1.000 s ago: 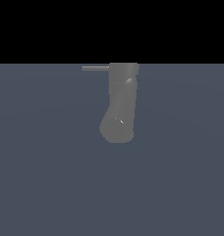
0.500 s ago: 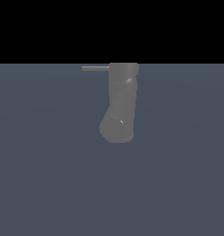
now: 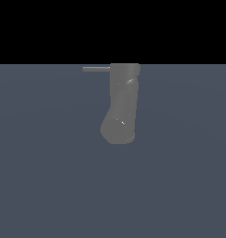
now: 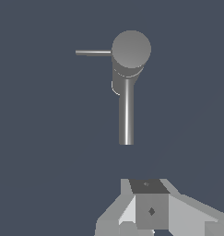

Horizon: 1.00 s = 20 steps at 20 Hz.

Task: Turn on the faucet by rotating a designated handle.

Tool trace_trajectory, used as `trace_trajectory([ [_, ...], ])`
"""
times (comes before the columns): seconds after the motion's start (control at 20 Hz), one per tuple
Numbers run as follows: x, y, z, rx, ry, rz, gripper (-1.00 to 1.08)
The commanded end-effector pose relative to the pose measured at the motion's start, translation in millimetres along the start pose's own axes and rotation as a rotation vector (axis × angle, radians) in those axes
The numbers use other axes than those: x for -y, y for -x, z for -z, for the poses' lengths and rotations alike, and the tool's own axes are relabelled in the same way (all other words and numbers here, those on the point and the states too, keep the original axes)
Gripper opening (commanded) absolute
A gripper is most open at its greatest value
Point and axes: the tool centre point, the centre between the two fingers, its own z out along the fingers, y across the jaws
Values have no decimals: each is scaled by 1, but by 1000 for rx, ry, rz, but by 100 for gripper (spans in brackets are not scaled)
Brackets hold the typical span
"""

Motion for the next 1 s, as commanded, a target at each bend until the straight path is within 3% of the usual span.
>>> trace_trajectory([
  [0.0,3,-11,-4,4,-7,-54,-100],
  [0.95,31,-104,-50,41,-34,-532,-100],
])
